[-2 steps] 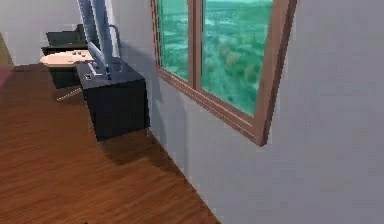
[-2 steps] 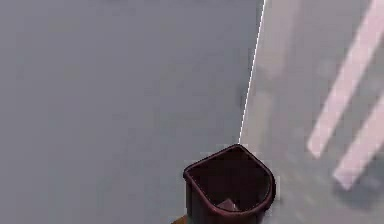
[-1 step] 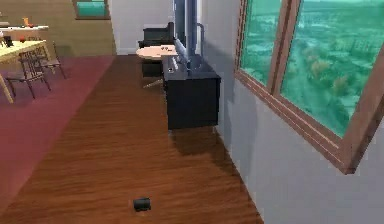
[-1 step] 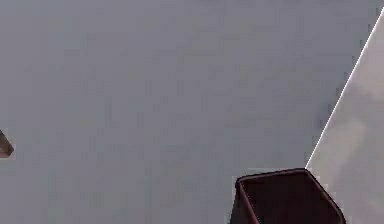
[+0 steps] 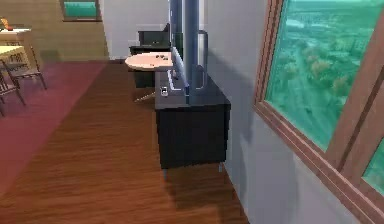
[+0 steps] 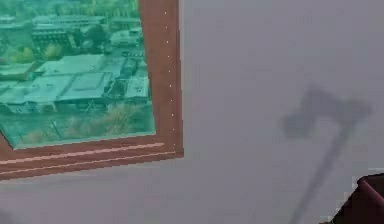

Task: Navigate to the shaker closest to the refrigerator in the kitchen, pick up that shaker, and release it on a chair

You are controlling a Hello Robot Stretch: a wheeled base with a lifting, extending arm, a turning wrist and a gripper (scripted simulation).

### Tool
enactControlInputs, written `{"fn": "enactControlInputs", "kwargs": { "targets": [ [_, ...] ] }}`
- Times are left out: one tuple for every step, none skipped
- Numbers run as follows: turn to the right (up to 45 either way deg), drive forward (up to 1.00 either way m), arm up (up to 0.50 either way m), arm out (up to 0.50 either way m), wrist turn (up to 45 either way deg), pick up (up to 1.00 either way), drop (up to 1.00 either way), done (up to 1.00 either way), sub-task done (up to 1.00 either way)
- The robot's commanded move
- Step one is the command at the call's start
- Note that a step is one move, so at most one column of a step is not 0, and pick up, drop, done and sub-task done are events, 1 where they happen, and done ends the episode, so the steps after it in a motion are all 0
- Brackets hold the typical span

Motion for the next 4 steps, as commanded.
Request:
{"fn": "enactControlInputs", "kwargs": {
  "targets": [
    [-45.0,0.00,0.00,0.00,0.0,0.00,0.00,0.00,0.00],
    [-45.0,0.00,0.00,0.00,0.0,0.00,0.00,0.00,0.00],
    [0.0,0.30,0.00,0.00,0.0,0.00,0.00,0.00,0.00],
    [33.0,0.00,0.00,0.00,0.0,0.00,0.00,0.00,0.00]
  ]
}}
